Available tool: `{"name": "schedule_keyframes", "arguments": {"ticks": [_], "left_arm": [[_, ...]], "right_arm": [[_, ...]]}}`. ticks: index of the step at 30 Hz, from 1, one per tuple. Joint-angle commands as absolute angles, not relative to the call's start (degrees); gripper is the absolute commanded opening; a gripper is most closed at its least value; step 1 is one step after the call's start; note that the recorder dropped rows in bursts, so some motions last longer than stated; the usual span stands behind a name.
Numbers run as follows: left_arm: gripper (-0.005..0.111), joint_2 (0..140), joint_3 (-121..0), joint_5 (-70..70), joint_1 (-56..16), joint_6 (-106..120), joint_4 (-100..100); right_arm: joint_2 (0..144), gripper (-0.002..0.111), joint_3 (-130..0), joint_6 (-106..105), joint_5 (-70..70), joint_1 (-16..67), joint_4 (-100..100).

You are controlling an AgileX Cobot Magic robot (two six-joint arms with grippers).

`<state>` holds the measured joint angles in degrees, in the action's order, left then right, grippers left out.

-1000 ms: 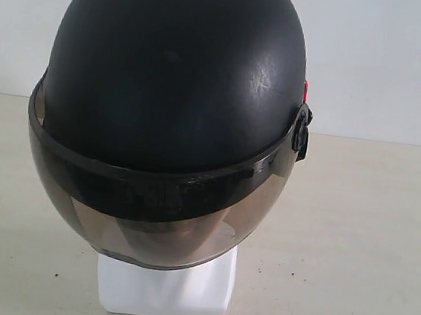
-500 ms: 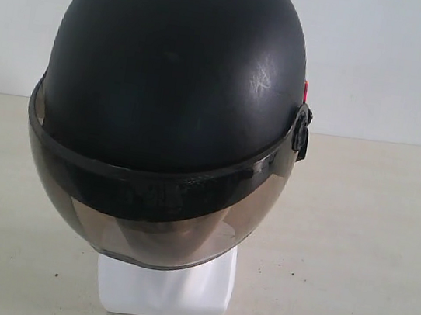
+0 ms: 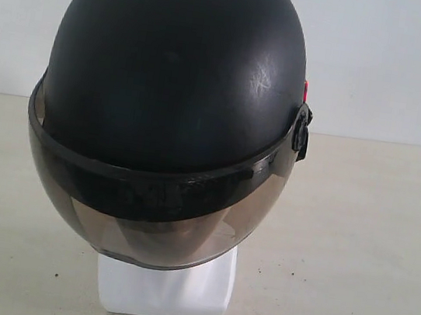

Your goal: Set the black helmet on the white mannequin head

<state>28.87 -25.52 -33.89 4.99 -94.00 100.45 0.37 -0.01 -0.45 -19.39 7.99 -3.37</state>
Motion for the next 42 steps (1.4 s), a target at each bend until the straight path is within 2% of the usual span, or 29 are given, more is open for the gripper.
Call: {"name": "schedule_keyframes", "arguments": {"ticks": [1, 16, 25, 28, 33, 37, 42], "left_arm": [[0.005, 28.37, -25.04, -34.04, 5.11, -94.43, 99.95], [0.005, 28.37, -25.04, -33.94, 5.11, -93.32, 99.95], [0.005, 27.12, -24.80, -18.38, 4.81, -72.95, 99.51], [0.005, 24.12, -24.80, -10.50, 4.81, -63.49, 89.06], [0.005, 19.40, -23.61, 0.50, 4.81, -38.78, 58.51], [0.005, 15.49, -21.00, 1.75, 4.81, -20.44, 36.41], [0.005, 10.61, -15.29, 1.51, 4.81, -13.94, 17.76]], "right_arm": [[0.00, 0.000, 0.00, -0.38, -19.17, 7.96, -3.12], [0.00, 0.000, 0.00, -0.38, -19.17, 7.96, -3.12], [0.00, 0.000, 0.00, -0.38, -19.17, 7.96, -3.12], [0.00, 0.000, 0.00, -0.38, -19.17, 7.96, -3.12], [0.00, 0.000, 0.00, -0.38, -19.17, 7.96, -3.12], [0.00, 0.000, 0.00, -0.51, -19.17, 7.96, -3.12], [0.00, 0.000, 0.00, -0.38, -19.17, 7.96, -3.12]]}}
